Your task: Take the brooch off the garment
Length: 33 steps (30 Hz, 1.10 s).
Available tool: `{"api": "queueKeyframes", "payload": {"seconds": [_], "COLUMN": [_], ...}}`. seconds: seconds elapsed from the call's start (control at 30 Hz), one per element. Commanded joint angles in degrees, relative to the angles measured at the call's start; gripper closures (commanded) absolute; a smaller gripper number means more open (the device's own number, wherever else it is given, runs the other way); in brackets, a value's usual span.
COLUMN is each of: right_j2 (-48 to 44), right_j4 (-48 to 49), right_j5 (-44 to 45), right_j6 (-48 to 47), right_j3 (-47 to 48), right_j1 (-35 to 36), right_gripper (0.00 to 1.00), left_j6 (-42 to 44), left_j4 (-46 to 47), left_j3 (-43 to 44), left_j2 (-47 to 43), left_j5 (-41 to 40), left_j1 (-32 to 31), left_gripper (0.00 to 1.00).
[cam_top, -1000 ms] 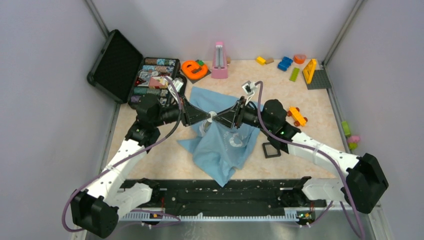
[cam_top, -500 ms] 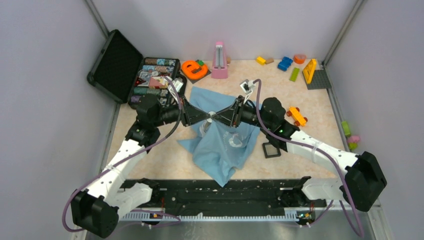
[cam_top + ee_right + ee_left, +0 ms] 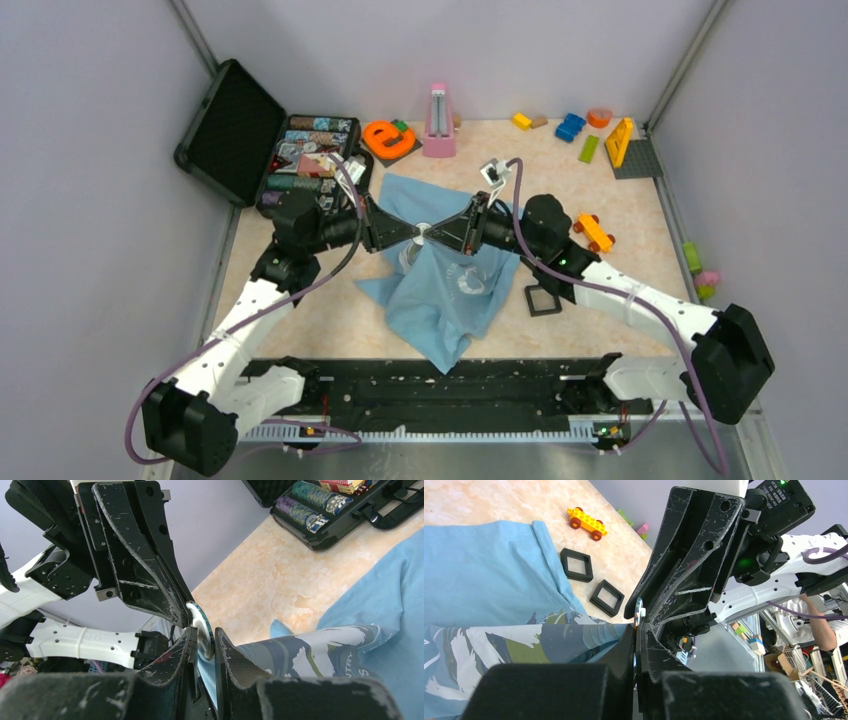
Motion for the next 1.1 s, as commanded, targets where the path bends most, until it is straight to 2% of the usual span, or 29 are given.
{"api": "queueKeyframes", "payload": {"seconds": [0.0,0.17,0.37,0.43,0.67,0.77,0.93,1.07], "right_j2": [-2.1,-3.4,-4.6,-5.2,-6.0,-4.5,-2.1,-2.0], "right_j4": [-2.4,-6.7,-6.8,-6.2,-1.2,1.9,5.6,7.7], "right_j5": [1.5,3.9,3.4,2.9,-0.2,-2.1,-2.8,-2.2], "right_j6": [-2.1,-4.4,-4.3,-4.3,-3.3,-1.2,1.7,2.9], "right_j3": [1.3,1.2,0.2,-0.2,-1.0,-0.4,0.1,-0.8], "right_j1": [0.4,0.3,-0.1,-0.2,-0.4,-0.4,-0.4,-0.4], "right_gripper": [0.86,0.79,0.43,0.39,0.38,0.43,0.46,0.54], "left_j6": [-0.2,-0.1,-0.1,-0.1,-1.2,-2.5,-5.4,-6.8], "left_j4": [3.2,2.5,1.9,1.9,3.7,5.7,9.4,11.3], "left_j3": [0.2,0.1,-0.1,-0.2,-0.4,-0.8,-1.7,-2.3], "left_j2": [-2.4,-3.7,-4.4,-4.5,-3.7,-3.4,-3.7,-4.1], "left_j5": [-0.3,-1.2,-1.7,-1.8,-0.9,-0.3,0.5,0.4], "left_j1": [-0.2,0.2,0.2,0.2,0.3,0.2,0.3,0.3], "left_gripper": [1.0,1.0,1.0,1.0,1.0,1.0,1.0,1.0]}}
